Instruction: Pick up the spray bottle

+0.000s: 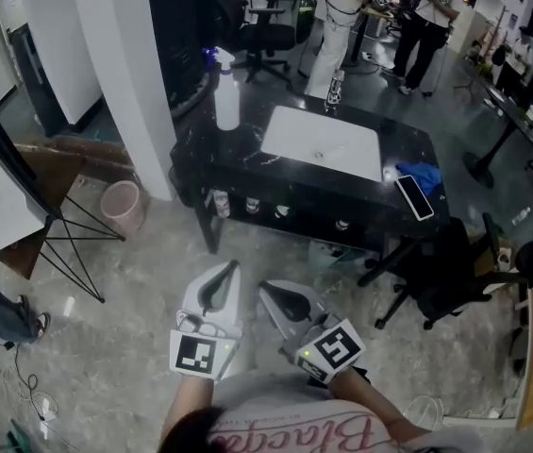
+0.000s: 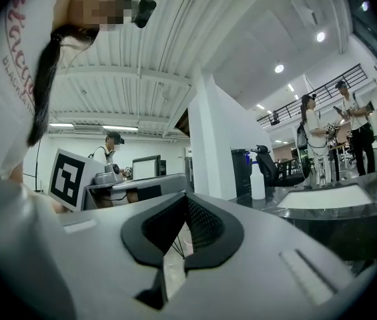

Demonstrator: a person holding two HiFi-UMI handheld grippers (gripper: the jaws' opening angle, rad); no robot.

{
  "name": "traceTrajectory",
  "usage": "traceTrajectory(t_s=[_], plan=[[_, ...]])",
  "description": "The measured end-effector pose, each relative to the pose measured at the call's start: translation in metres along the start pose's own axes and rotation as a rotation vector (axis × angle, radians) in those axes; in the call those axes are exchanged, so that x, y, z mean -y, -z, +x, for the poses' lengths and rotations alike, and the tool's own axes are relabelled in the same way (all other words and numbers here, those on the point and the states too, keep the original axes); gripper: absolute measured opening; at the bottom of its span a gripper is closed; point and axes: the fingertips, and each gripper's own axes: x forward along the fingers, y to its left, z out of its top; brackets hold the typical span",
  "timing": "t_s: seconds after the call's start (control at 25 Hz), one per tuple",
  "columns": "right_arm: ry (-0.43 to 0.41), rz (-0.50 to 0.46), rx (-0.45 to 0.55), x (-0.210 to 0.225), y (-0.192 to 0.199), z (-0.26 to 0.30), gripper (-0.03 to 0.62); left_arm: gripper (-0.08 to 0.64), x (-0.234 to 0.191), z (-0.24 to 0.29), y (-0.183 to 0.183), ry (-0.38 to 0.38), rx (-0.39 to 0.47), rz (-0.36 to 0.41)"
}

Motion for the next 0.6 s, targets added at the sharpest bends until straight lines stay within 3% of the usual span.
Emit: traceTrajectory(t_s=[0.6], plan=[[-0.092,0.003,0.007,0.114,-0.022,0.120,0.002,-0.002,-0.095,0.135,0.019,-0.071,-0.034,0.029]])
